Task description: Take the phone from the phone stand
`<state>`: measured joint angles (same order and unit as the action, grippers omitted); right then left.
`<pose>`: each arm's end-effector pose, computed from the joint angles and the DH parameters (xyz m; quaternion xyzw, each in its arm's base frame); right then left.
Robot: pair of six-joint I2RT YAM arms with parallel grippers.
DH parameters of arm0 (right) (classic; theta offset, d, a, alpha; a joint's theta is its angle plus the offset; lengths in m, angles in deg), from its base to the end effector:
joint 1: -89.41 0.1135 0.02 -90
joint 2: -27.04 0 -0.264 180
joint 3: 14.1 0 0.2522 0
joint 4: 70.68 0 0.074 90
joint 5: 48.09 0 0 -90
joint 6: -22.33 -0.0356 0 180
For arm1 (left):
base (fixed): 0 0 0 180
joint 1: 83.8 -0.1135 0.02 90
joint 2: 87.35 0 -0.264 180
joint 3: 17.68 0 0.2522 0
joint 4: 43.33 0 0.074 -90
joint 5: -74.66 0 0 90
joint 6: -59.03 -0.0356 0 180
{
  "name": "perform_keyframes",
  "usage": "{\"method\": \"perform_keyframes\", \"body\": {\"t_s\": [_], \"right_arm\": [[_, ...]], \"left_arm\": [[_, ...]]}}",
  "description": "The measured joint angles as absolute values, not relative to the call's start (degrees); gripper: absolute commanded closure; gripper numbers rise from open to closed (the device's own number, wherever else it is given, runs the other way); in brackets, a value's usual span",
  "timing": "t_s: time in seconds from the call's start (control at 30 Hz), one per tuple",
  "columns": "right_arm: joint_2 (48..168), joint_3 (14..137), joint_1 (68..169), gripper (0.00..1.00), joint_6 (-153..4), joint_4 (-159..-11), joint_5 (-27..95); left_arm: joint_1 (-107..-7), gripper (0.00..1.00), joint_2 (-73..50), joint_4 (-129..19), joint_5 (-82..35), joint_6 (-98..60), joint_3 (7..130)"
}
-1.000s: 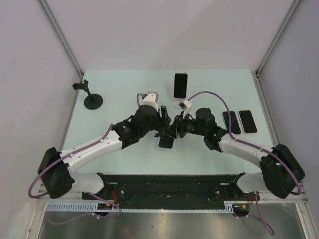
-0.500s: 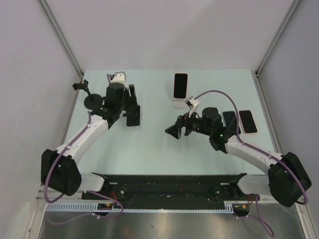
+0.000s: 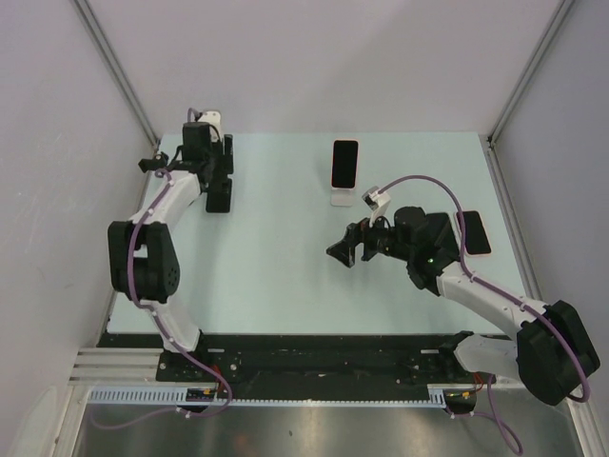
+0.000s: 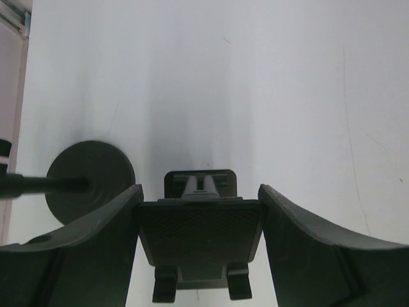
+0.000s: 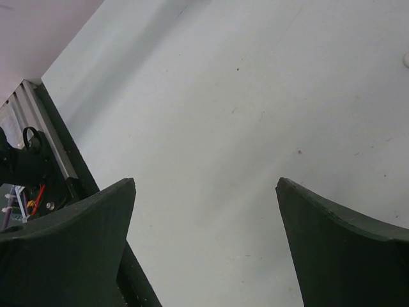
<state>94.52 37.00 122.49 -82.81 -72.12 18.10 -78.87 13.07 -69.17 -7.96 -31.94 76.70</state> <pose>0.2119 0.1552 0.2536 -0.2433 0.7621 0.3876 0.4580 0.4102 -0.0308 0.2889 0.0137 0.8728 0.0395 0.4864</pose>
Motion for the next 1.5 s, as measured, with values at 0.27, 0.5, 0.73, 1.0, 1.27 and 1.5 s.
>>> {"method": "perform_keyframes", "body": {"t_s": [0.27, 0.5, 0.73, 1.0, 1.27, 1.5], "right_arm": [[94.52, 36.96, 120.29, 0.03, -81.56, -73.15, 17.86], [94.76, 36.80, 119.15, 0.03, -81.32, -73.13, 17.01], [95.00, 36.63, 119.02, 0.03, -81.32, -73.04, 16.46], [94.96, 36.63, 119.02, 0.03, -80.95, -73.52, 16.48], [93.36, 36.52, 118.91, 0.03, -80.86, -74.61, 17.33], [89.14, 36.50, 117.60, 0.00, -80.99, -77.04, 20.74]], "left_arm": [[-83.33, 0.75, 20.80, -68.25, -11.70, -35.39, 81.03], [-86.59, 0.66, 23.41, -66.50, -15.64, -37.56, 81.03], [-87.83, 0.43, 24.21, -64.25, -17.49, -38.67, 81.00], [-87.83, 0.17, 24.24, -61.89, -19.02, -38.94, 80.04], [-87.83, 0.00, 23.06, -60.73, -19.24, -38.72, 77.46], [-87.42, 0.00, 16.87, -60.64, -19.79, -36.27, 75.47]]}}
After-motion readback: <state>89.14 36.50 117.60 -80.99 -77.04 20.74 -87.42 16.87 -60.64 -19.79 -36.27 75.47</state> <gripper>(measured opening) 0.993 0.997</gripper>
